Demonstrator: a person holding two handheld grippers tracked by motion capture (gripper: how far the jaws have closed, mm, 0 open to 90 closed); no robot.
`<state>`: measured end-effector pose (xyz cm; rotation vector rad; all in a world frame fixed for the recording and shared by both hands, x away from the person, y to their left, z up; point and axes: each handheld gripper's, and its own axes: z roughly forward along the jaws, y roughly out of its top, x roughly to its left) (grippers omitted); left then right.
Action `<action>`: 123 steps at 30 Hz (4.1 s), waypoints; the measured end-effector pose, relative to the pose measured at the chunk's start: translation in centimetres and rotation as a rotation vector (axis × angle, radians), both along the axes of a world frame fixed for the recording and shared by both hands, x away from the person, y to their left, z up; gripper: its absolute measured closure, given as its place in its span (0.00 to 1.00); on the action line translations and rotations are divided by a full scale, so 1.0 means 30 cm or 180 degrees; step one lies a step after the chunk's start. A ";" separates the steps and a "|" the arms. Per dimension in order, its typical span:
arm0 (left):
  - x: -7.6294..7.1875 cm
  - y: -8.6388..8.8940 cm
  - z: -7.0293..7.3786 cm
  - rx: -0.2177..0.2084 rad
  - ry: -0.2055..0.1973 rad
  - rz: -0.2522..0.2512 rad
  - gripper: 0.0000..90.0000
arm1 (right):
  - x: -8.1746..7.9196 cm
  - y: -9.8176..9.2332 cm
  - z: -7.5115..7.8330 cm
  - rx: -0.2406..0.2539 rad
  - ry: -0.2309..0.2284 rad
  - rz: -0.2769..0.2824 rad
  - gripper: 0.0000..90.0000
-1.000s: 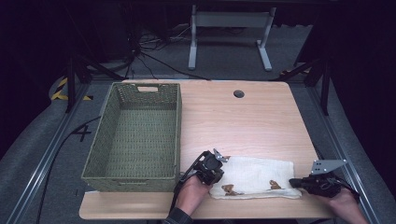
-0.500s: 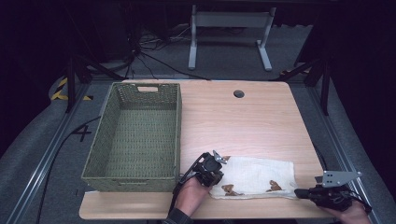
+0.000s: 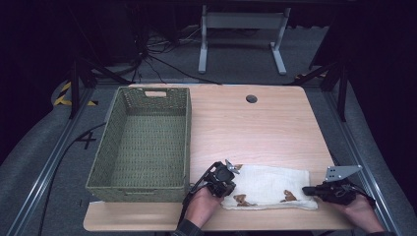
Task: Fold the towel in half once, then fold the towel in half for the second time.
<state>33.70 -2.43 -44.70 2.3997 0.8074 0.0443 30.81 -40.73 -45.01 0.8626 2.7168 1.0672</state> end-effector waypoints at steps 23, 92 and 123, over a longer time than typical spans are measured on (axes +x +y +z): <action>0.090 -0.002 0.044 -0.0090 -0.0272 0.0509 0.87 | 0.045 -0.022 0.056 0.0149 -0.0338 -0.0493 0.82; 0.147 0.037 0.099 -0.0305 -0.0674 0.0784 0.96 | 0.211 -0.061 0.109 0.0141 -0.0681 -0.0755 0.96; -0.058 0.052 0.080 -0.0007 -0.0489 0.0476 0.83 | -0.032 -0.067 0.064 0.0110 -0.0316 -0.0456 0.87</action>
